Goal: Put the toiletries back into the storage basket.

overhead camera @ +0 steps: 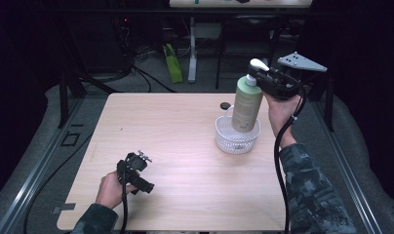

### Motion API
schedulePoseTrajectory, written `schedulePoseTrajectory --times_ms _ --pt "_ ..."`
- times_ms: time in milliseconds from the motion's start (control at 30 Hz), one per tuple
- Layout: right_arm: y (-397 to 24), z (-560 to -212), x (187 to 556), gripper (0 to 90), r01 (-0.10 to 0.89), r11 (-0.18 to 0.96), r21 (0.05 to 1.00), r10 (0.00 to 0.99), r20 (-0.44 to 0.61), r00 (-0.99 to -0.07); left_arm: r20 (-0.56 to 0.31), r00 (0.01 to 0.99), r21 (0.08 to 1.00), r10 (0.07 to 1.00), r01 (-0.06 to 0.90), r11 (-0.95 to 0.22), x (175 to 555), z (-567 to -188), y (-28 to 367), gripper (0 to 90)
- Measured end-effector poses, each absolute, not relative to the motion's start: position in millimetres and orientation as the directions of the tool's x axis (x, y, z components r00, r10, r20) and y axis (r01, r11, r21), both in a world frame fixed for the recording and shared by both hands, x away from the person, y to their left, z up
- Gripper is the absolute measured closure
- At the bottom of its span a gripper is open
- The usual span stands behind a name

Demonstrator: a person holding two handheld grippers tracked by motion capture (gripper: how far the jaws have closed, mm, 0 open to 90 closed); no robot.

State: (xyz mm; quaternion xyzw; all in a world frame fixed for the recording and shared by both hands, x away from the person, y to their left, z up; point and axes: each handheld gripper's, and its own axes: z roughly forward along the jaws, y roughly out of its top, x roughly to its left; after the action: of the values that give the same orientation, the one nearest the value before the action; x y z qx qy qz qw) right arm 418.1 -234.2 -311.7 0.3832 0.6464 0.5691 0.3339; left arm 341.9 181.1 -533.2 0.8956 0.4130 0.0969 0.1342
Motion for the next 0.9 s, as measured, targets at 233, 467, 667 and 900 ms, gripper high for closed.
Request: schedulePoseTrajectory --times_ms 233,467,667,900 --pt "-229.3 -318.4 423.7 67.9 0.132 0.065 0.989 0.877 0.006 -0.481 0.059 0.642 0.323 0.764 0.712 -0.623 341.7 -533.5 180.2 4.6" --pt "-228.8 -329.8 429.6 67.9 0.158 0.064 0.985 0.881 0.019 -0.473 0.056 0.645 0.319 0.762 0.712 -0.626 342.1 -533.6 180.6 4.6" --pt "-229.1 -338.1 431.7 67.9 0.168 0.076 0.983 0.880 0.013 -0.474 0.055 0.646 0.317 0.762 0.712 -0.626 342.0 -534.0 179.9 4.3" --pt "-230.1 -348.4 434.3 67.9 0.190 0.078 0.979 0.881 0.021 -0.473 0.057 0.646 0.317 0.761 0.711 -0.627 342.0 -534.1 180.0 4.3"
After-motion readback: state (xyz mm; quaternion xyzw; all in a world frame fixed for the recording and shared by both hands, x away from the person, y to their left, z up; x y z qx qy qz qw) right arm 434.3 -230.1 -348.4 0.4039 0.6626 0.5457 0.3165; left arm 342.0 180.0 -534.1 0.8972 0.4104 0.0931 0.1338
